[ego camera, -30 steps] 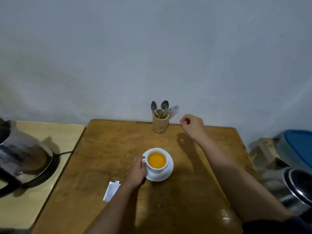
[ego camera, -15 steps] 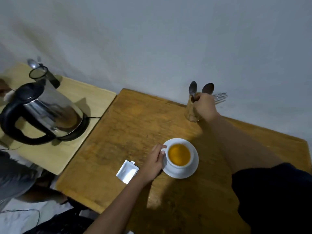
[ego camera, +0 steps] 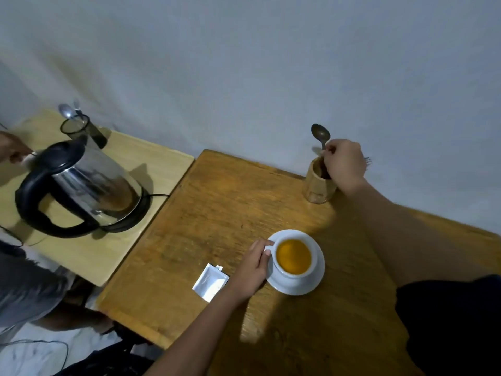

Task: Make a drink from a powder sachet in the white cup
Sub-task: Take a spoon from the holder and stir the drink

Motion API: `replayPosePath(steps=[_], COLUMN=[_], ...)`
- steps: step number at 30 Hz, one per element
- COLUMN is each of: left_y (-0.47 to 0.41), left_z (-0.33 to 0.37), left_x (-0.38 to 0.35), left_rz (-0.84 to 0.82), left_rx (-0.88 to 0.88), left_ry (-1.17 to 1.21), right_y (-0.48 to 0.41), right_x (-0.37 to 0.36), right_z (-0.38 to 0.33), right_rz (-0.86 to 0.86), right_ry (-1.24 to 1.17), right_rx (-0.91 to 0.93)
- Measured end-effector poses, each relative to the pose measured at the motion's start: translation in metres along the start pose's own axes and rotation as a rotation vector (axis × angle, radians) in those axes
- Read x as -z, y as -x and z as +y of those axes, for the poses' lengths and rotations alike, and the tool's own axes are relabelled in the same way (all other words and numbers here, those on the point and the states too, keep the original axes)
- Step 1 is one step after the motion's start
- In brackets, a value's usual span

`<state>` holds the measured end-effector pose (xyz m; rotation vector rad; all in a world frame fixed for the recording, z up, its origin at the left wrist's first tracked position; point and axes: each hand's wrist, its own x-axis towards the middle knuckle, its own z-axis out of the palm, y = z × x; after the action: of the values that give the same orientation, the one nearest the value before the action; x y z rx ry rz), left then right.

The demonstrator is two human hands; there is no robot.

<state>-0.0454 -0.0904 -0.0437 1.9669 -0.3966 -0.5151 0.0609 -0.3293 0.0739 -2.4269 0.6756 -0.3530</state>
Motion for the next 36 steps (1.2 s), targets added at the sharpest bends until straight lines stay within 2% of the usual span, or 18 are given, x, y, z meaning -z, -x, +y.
replayPosePath(steps=[3,7,11,15,17,23,27,31,33,36], left_y=[0.0,-0.001,-0.002,-0.004,-0.004,-0.01,-0.01,-0.011,-0.012,-0.013], left_z=[0.001,0.007,0.011,0.013,0.015,0.016,0.016,0.016,0.017,0.017], left_x=[0.001,0.003,0.004,0.005,0.006,0.012,0.014,0.019,0.021,0.021], left_rz=[-0.003,-0.03,-0.056,-0.061,-0.083,-0.126,-0.147,-0.184,-0.192,-0.193], left_rx=[-0.021,0.006,0.057,0.084,0.085,0.086,0.103,0.112,0.118,0.107], left_ry=[-0.022,-0.044,-0.032,-0.006,-0.001,-0.027,-0.035,-0.06,-0.062,-0.063], right_y=[0.0,0.017,0.057,0.099,0.118,0.149,0.163,0.168,0.166,0.161], right_x=[0.035,0.078,0.092,0.094,0.095,0.07,0.049,0.037,0.034,0.031], right_z=[-0.022,-0.045,-0.046,-0.035,-0.032,-0.034,-0.034,-0.03,-0.027,-0.021], right_rz=[0.059,0.02,-0.203,-0.511,-0.588,-0.571,-0.489,-0.535,-0.586,-0.624], right_ry=[0.048,0.179,0.383,0.451,0.576,0.816,0.992,0.932,0.784,0.452], right_rx=[0.071,0.216,0.338,0.345,0.351,0.336,0.433,0.435,0.378,0.2])
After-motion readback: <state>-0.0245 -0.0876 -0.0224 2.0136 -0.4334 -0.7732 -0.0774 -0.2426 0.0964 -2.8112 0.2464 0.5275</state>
